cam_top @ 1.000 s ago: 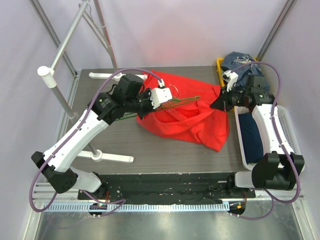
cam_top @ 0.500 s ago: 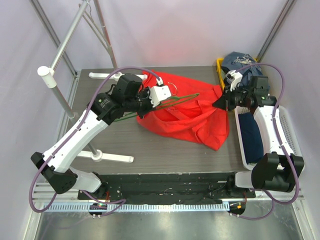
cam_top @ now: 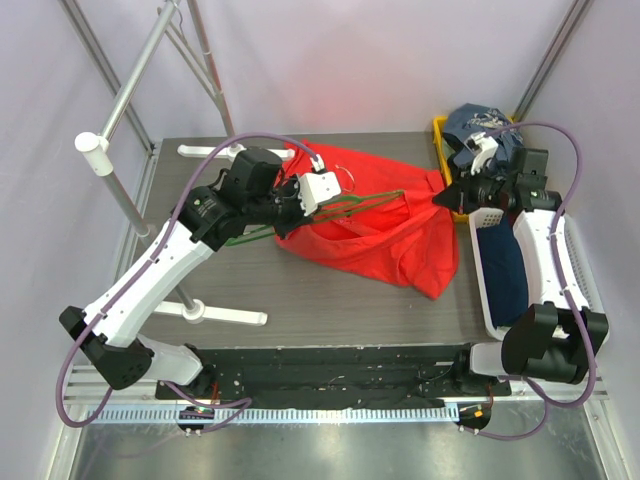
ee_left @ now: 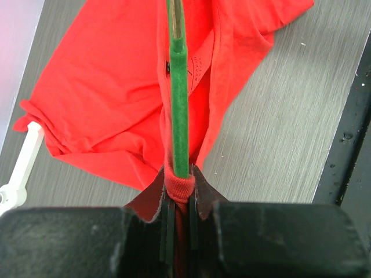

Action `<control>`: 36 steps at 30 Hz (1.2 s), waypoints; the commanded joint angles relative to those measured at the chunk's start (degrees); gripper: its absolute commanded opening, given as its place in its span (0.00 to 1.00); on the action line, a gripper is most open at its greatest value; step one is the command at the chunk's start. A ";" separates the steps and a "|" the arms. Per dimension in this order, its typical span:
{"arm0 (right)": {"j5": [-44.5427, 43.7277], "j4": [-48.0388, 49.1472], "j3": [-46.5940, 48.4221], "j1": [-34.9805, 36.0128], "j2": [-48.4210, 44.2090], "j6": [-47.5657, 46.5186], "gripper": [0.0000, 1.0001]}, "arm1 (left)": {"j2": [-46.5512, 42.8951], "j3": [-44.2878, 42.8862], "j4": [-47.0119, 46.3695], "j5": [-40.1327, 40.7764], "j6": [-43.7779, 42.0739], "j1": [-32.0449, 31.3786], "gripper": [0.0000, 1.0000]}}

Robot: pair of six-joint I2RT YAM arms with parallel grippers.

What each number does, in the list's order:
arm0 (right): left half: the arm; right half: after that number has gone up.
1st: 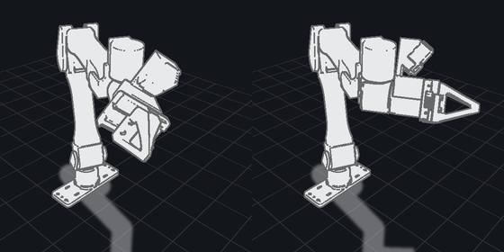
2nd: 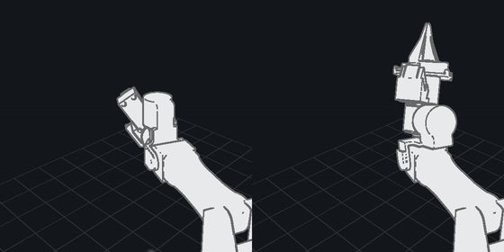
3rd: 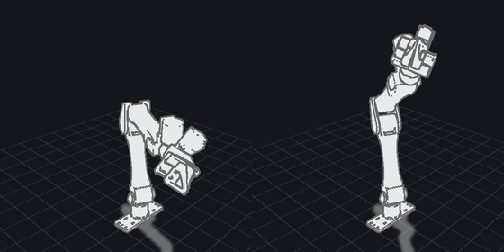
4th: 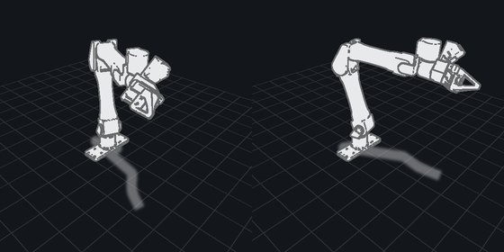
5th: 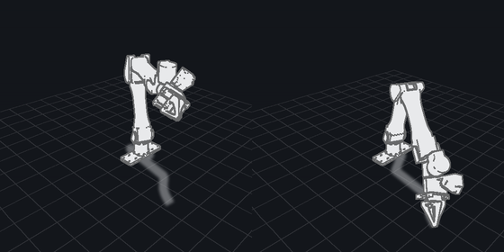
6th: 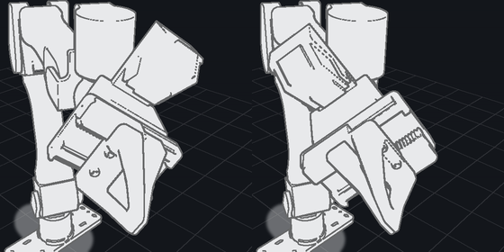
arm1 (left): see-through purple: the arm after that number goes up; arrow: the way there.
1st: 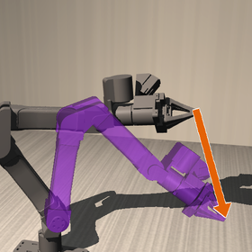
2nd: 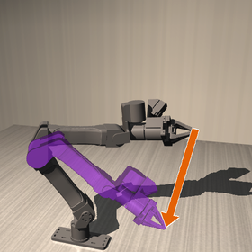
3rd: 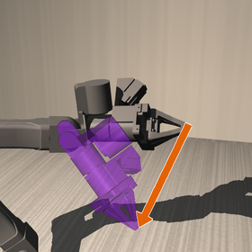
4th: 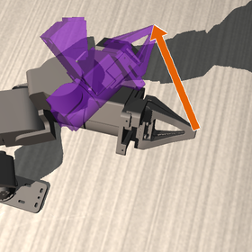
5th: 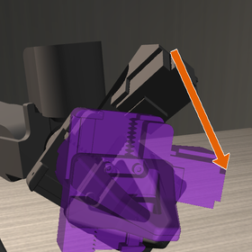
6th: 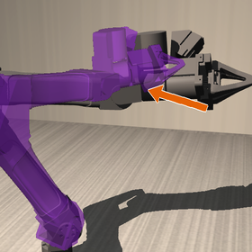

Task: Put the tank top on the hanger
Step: Hang the tank top on the hanger.

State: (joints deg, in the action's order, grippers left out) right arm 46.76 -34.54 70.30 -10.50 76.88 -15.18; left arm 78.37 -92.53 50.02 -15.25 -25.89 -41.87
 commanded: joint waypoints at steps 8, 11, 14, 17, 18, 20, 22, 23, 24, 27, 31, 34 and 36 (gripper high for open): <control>5.17 3.34 5.90 -1.36 -2.43 2.96 0.01 | -2.17 -0.11 -2.12 -2.95 0.49 0.38 0.00; 6.85 3.34 6.07 -1.45 -3.84 3.84 0.01 | -1.99 0.16 -2.38 -2.69 0.49 0.38 0.00; 8.08 3.34 6.43 -1.45 -5.59 4.19 0.01 | -1.82 -0.11 -2.30 -2.86 0.66 0.29 0.00; 9.48 3.26 6.86 -1.45 -7.70 4.80 0.01 | -1.73 -0.28 -2.38 -2.77 0.58 0.29 0.00; 9.92 3.26 7.04 -1.45 -8.06 4.98 0.01 | -1.73 -0.37 -2.47 -2.60 0.66 0.38 0.00; 11.07 2.99 7.57 -1.36 -8.94 5.68 0.01 | -1.64 -0.28 -2.65 -2.60 0.66 0.30 0.00; 11.94 3.08 8.09 -1.45 -10.08 6.13 0.01 | -1.55 -0.11 -2.82 -2.51 0.75 0.38 0.00; 12.73 3.08 8.36 -1.36 -10.35 6.21 0.01 | -1.55 -0.19 -2.74 -2.51 0.84 0.38 0.00; 13.17 2.99 8.45 -1.45 -10.70 6.56 0.01 | -1.55 -0.19 -2.82 -2.51 0.93 0.30 0.00; 13.27 2.99 8.54 -1.28 -10.88 6.74 0.01 | -1.64 -0.72 -2.91 -2.86 1.10 0.29 0.00; 11.86 2.64 7.22 -1.36 -10.53 5.52 0.01 | -1.64 -1.60 -3.17 -2.77 1.89 0.38 0.00; 9.41 2.64 5.38 -1.36 -10.26 4.02 0.01 | -1.73 -2.13 -3.61 -2.42 2.51 0.29 0.00; 8.26 2.47 4.24 -1.28 -9.91 2.88 0.01 | -1.55 -2.48 -3.88 -2.07 2.86 0.38 0.00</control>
State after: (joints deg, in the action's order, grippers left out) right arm 56.84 -33.65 76.05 -11.75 67.00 -10.26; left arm 78.35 -92.44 49.30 -17.78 -24.64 -41.87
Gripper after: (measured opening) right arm 0.036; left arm 0.110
